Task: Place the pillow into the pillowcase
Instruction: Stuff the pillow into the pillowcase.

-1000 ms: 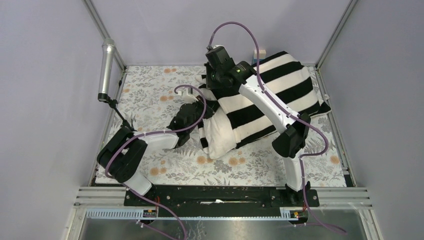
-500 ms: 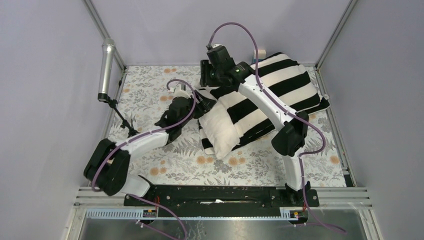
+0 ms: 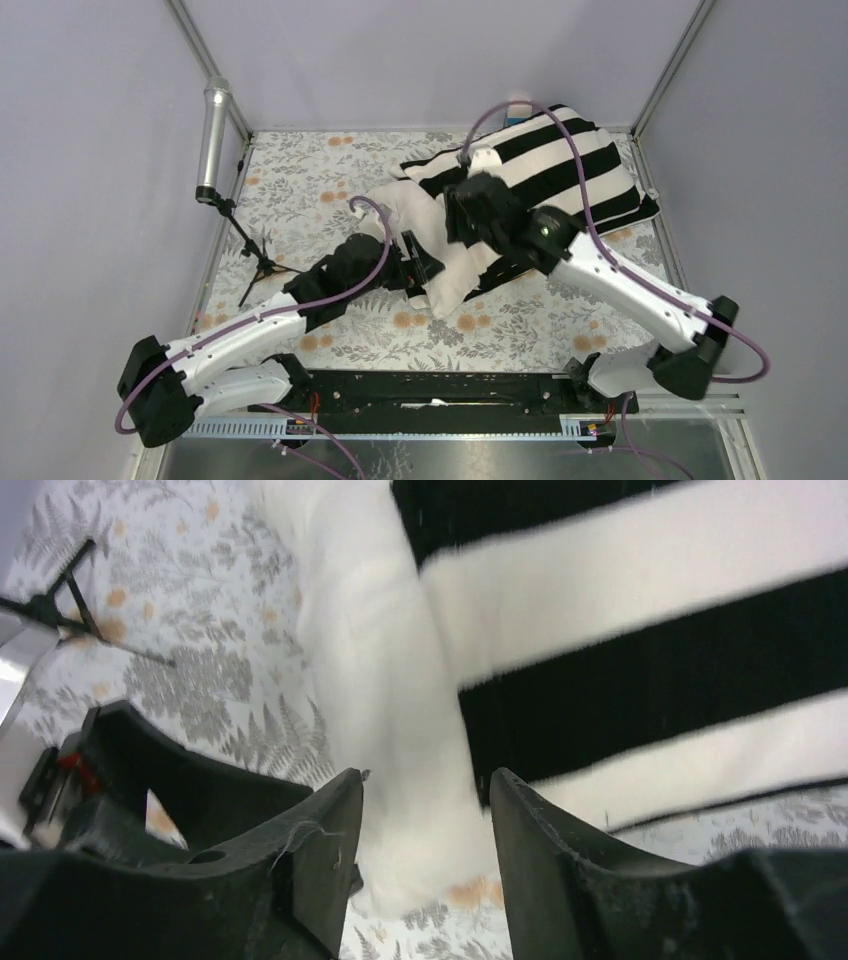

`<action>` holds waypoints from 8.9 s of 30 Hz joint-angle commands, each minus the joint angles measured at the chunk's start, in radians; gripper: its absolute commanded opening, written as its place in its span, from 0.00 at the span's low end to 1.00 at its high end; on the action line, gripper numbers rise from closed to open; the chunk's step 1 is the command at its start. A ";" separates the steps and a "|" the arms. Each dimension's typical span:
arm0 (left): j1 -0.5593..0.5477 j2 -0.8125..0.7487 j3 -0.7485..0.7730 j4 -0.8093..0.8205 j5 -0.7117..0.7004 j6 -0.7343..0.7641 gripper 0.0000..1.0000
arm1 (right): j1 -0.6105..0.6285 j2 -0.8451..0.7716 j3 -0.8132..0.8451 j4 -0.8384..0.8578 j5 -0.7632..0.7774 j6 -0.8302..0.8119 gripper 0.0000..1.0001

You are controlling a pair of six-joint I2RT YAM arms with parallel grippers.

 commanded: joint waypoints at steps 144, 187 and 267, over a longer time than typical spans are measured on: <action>0.306 0.693 -0.093 1.327 0.133 -0.473 0.00 | 0.042 0.862 1.355 -0.257 -0.089 -0.107 0.00; 0.389 0.493 0.062 0.445 0.151 -0.247 0.58 | 0.062 0.230 -0.081 0.318 0.206 -0.654 1.00; 0.459 0.720 0.440 0.388 0.415 -0.246 0.19 | -0.064 0.503 0.058 0.017 -0.029 -0.190 0.00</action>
